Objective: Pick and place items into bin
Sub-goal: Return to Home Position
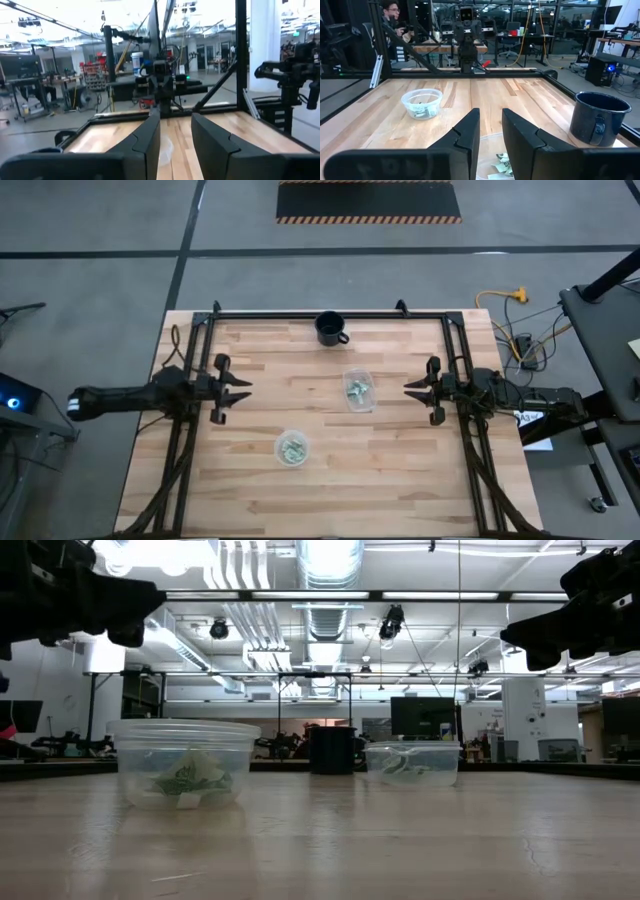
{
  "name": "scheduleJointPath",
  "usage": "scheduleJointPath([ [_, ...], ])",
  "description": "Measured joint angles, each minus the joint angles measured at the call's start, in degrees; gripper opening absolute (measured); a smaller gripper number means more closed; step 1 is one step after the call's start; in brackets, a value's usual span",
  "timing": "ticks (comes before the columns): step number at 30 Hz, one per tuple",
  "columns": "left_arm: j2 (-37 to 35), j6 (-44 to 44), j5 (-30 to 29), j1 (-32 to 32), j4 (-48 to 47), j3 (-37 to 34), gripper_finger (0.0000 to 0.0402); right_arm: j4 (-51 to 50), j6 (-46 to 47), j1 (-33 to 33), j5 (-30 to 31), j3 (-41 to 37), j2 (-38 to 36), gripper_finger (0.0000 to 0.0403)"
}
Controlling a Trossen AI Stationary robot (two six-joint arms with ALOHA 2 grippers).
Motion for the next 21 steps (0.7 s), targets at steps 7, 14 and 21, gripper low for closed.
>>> scheduleJointPath([
  [7, -9.6, 0.0, 0.1, 0.0, -6.4, -0.2, 0.0094, 0.0, 0.1, 0.0, 0.0, 0.0, 0.0, 0.0072],
  [14, -8.5, 1.5, -0.2, 0.0, -8.4, -0.2, 0.0094, 0.0, 0.0, 0.0, 0.0, 0.0, 0.0, 0.0072],
  [21, -8.9, 2.7, -0.3, 0.0, -14.6, -0.1, 0.0094, 0.0, 0.0, 0.0, 0.0, 0.0, 0.0, 0.0072],
])
